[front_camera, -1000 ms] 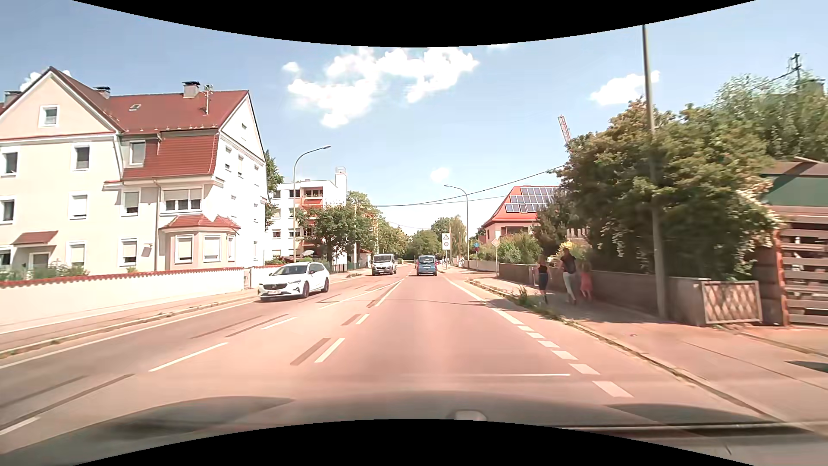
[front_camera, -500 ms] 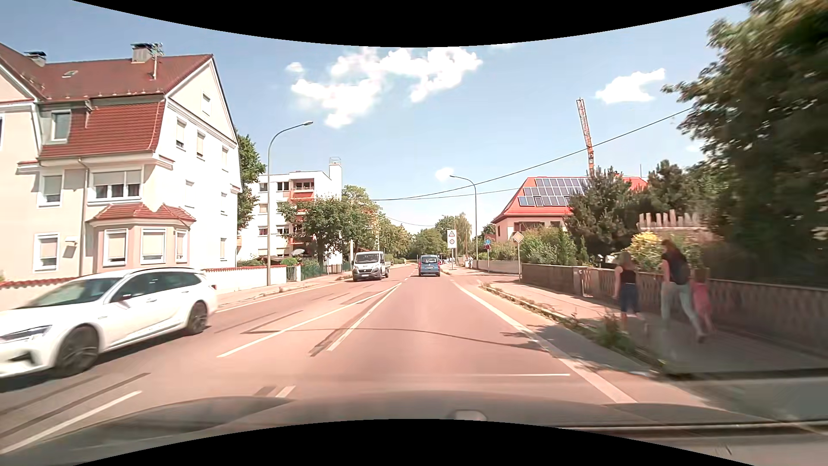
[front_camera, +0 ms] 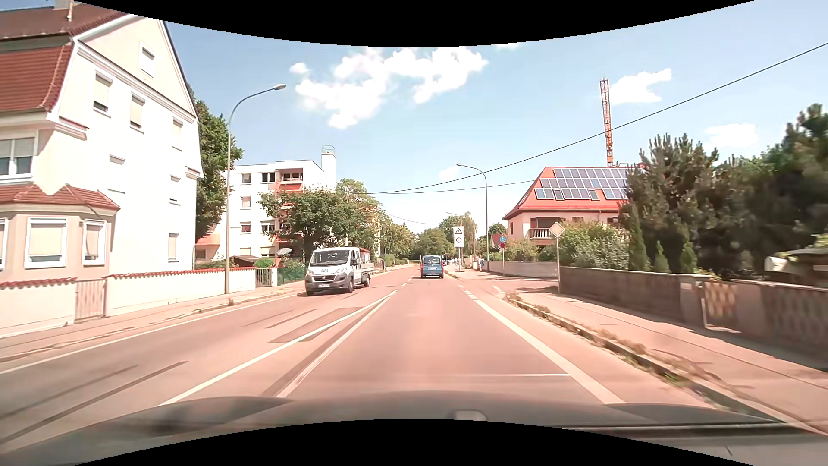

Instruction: Follow the waypoints while adhering to traffic rules and regulations

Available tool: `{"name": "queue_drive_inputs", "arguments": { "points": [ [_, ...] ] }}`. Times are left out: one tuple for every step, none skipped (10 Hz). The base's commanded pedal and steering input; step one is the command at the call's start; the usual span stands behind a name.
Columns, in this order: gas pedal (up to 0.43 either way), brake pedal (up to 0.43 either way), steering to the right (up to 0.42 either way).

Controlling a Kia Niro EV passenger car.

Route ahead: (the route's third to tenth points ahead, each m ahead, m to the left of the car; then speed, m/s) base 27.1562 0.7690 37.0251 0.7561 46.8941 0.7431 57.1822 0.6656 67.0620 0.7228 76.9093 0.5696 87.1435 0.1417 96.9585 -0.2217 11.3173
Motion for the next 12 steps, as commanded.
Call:
{"name": "queue_drive_inputs", "arguments": {
  "points": [
    [0.0,0.0,-0.009],
    [0.0,0.0,-0.009],
    [0.0,0.0,-0.008],
    [0.0,0.0,-0.008],
    [0.0,0.0,-0.008],
    [0.0,0.0,-0.008],
    [0.0,0.0,-0.007],
    [0.0,0.0,-0.007],
    [0.0,0.0,-0.006],
    [0.0,0.0,-0.006],
    [0.0,0.0,-0.006],
    [0.0,0.0,-0.005]
  ]
}}
